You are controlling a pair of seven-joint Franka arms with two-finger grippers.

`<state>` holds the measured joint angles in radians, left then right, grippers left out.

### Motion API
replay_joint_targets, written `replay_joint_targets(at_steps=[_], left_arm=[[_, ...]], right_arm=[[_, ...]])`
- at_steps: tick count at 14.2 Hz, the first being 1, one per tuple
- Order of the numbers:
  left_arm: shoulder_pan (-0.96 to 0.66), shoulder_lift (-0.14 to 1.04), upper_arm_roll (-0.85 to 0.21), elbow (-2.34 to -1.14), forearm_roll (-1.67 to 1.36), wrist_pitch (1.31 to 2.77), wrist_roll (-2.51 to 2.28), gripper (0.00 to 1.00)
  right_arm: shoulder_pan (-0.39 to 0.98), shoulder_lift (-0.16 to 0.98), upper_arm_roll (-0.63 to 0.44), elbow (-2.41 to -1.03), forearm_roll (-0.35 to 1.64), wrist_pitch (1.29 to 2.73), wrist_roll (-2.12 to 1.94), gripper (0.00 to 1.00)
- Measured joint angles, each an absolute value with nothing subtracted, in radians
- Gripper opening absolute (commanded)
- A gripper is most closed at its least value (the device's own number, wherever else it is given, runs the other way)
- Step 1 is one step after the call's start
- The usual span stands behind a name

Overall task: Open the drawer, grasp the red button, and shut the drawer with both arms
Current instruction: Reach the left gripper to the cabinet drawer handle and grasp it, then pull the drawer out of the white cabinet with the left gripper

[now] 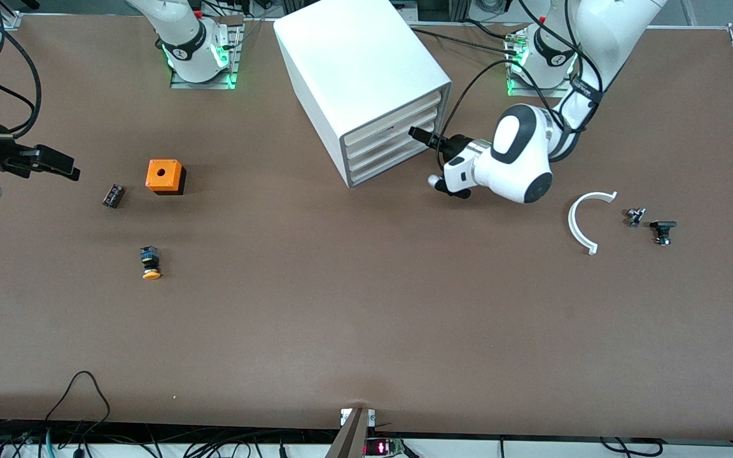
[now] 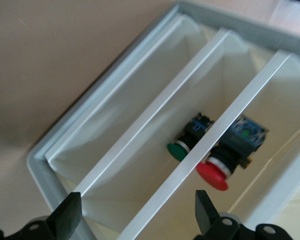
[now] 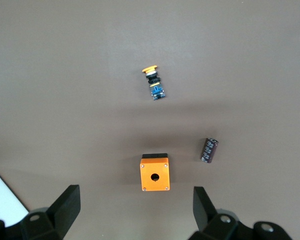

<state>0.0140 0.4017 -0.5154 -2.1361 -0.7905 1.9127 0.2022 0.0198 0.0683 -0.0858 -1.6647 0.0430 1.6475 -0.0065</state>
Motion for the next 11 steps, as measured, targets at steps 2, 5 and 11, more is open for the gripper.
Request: replay_joint_targets(at_steps=[2, 5, 11], left_arm=[[0.014, 0.401, -0.534, -2.155, -0.815, 1.92, 0.212, 0.86], [0.015, 0.399, -0.566, -2.173, -0.838, 1.957, 0.218, 0.22], [0.025, 0.387, -0.581, -2.183, -0.85, 1.982, 0.258, 0.0]], right_arm=[[0.02, 0.069, -0.086, -1.665, 0.044, 1.649, -0.007, 1.0], [0.02, 0.069, -0.086, -1.664, 0.044, 1.649, -0.007, 1.0], [0.02, 0.07, -0.086, -1.664, 0.045, 1.65, -0.007, 1.0]])
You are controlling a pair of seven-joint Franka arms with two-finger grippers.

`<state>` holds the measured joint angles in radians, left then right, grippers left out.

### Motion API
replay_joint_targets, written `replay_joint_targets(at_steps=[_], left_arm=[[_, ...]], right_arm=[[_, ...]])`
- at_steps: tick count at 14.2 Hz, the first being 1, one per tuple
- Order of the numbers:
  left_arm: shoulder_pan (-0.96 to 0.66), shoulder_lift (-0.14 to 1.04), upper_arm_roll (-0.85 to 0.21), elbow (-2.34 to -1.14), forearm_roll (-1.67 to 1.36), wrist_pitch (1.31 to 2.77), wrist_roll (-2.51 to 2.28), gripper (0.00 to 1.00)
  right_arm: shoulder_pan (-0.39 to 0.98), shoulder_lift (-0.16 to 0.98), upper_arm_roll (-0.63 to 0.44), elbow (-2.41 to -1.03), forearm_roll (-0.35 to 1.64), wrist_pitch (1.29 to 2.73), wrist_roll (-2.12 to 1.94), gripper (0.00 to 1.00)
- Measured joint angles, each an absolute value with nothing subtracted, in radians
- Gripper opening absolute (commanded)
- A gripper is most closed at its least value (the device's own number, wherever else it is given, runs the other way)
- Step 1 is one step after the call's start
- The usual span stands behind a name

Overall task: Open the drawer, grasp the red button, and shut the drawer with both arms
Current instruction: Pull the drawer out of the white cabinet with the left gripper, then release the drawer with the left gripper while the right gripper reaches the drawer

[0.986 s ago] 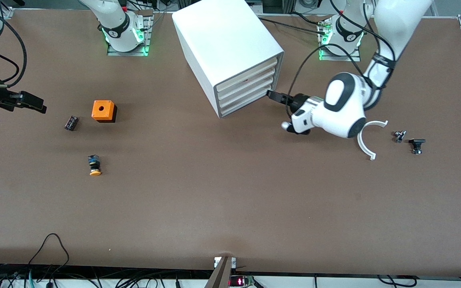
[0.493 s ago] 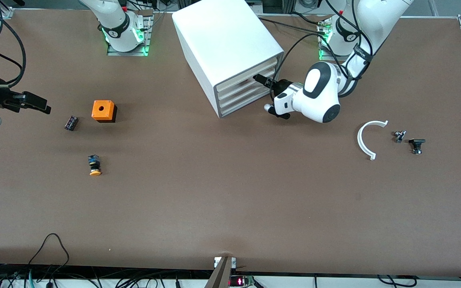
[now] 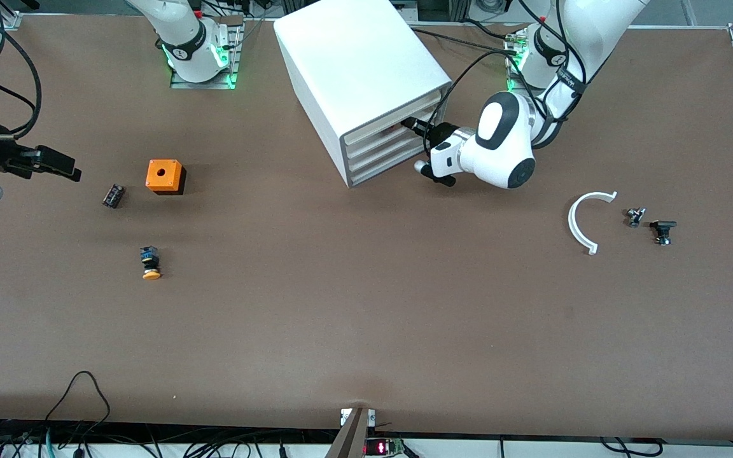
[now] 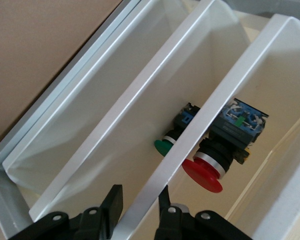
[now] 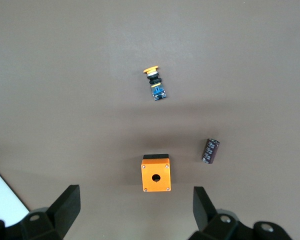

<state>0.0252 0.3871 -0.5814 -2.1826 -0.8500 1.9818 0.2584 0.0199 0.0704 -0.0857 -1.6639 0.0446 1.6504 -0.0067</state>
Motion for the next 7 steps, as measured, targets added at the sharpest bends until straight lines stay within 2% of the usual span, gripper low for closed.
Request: replay_joint_targets(at_steps=[5, 6, 7], left_arm=[[0.103, 0.358, -0.441, -2.11, -0.817, 1.996, 0.314, 0.0], [0.111, 0.358, -0.427, -2.094, -0.813, 2.001, 0.323, 0.99], [0.112, 0.358, -0.425, -2.088, -0.807, 2.005, 0.323, 1.0]], right_arm=[[0.026, 0.081, -0.073, -1.664, 0.136, 1.671, -0.009, 1.0], [0.032, 0.089, -0.066, -1.664, 0.153, 1.691, -0.011, 1.0], [0.044, 0.099, -0.055, -1.664, 0.159, 1.719, -0.014, 1.0]])
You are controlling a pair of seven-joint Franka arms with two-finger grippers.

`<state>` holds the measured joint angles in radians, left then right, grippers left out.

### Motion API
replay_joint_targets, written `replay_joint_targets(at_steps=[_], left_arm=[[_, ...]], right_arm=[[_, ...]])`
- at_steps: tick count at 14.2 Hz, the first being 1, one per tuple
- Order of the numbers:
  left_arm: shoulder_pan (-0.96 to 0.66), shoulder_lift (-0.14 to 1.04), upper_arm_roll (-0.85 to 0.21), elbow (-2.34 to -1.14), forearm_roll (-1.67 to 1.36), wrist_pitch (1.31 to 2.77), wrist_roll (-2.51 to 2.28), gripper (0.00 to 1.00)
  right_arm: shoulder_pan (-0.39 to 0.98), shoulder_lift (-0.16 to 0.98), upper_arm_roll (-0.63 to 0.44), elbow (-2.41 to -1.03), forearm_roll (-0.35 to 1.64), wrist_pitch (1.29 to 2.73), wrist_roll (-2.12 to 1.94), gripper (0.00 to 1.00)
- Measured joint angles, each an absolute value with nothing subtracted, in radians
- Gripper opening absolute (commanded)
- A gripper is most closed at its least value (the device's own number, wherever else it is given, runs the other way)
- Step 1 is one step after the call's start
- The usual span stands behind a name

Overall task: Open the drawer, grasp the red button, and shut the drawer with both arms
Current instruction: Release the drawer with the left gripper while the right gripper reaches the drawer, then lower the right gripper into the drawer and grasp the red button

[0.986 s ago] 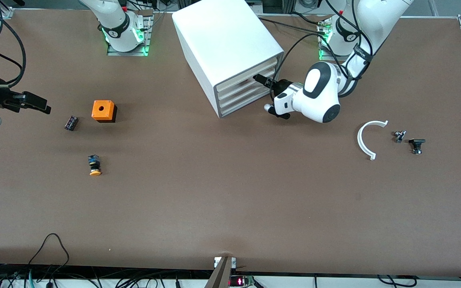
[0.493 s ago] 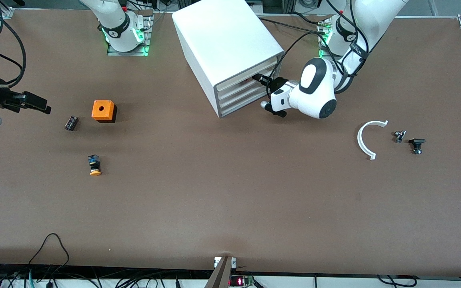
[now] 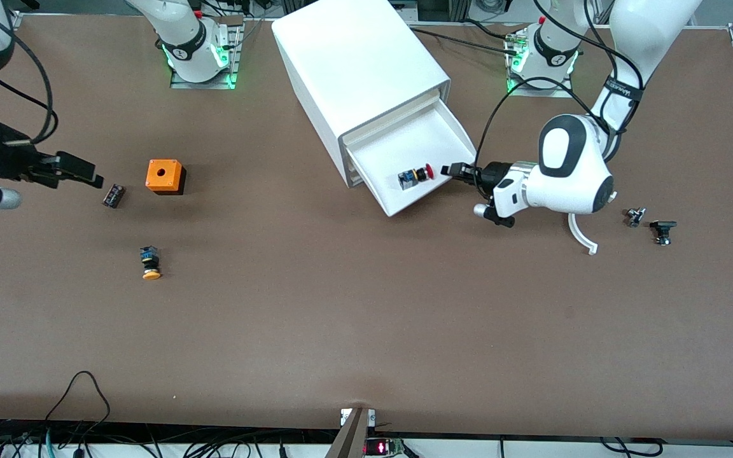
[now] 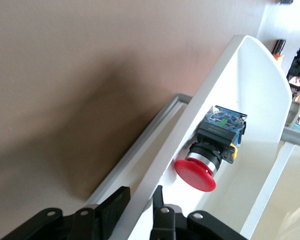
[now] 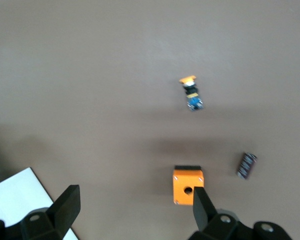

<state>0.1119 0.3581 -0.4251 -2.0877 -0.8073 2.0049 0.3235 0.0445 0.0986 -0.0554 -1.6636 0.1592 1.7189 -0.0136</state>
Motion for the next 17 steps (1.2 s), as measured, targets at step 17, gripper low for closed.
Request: replay_joint_targets(at_steps=[17], left_arm=[[0.206, -0.095, -0.208, -1.793, -0.025, 1.675, 0.083, 1.0]], right_arm=[[0.661, 0.535, 0.061, -1.291, 0.159, 2.033, -0.273, 1.0]])
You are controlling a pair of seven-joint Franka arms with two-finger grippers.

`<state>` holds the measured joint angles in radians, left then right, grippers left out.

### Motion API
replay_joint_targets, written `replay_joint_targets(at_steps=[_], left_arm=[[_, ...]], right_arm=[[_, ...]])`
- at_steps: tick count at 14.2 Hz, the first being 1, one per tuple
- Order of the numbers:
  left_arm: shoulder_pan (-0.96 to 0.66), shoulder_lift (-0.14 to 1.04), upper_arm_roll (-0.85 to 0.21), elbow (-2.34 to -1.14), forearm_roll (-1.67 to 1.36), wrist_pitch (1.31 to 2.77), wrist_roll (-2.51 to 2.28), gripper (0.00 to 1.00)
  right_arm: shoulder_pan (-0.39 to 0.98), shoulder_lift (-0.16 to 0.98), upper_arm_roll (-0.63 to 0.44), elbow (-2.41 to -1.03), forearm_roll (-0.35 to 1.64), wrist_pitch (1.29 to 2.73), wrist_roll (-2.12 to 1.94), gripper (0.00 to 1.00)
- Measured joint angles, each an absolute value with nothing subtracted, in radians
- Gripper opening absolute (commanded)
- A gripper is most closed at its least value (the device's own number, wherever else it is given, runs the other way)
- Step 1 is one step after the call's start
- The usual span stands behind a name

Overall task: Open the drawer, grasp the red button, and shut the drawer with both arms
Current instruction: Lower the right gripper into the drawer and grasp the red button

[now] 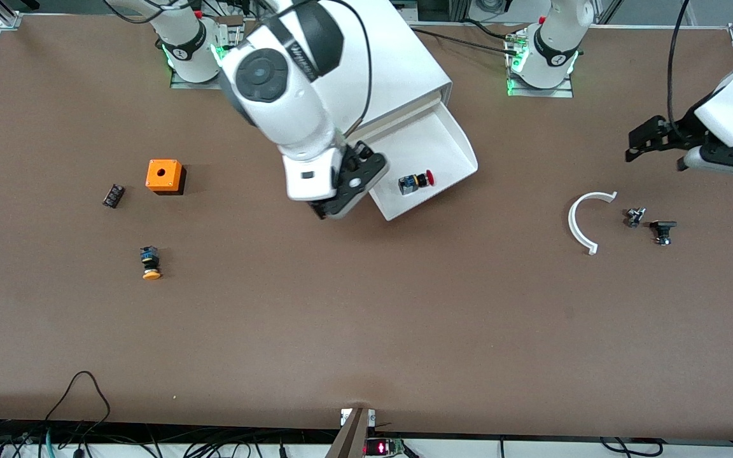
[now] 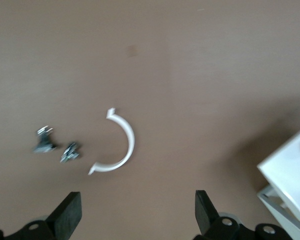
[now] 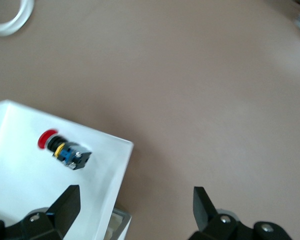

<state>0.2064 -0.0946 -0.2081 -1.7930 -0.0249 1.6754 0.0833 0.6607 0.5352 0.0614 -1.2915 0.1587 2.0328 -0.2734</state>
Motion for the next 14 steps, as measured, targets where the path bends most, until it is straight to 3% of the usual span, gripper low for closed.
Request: replay_joint_targets(at_steps=[6, 10, 14], left_arm=[[0.197, -0.076, -0.213, -1.801, 0.001, 1.668, 0.011, 1.0], [0.197, -0.076, -0.213, -1.801, 0.001, 1.668, 0.009, 1.0], [0.197, -0.076, -0.212, -1.8, 0.001, 1.668, 0.007, 1.0]], right_arm=[[0.742, 0.589, 0.053, -1.276, 0.144, 2.035, -0.666, 1.0], [0.892, 0.637, -0.043, -1.232, 0.127, 2.034, -0.688, 1.0], [0.919, 0.694, -0.055, -1.219, 0.064, 2.033, -0.694, 1.0]])
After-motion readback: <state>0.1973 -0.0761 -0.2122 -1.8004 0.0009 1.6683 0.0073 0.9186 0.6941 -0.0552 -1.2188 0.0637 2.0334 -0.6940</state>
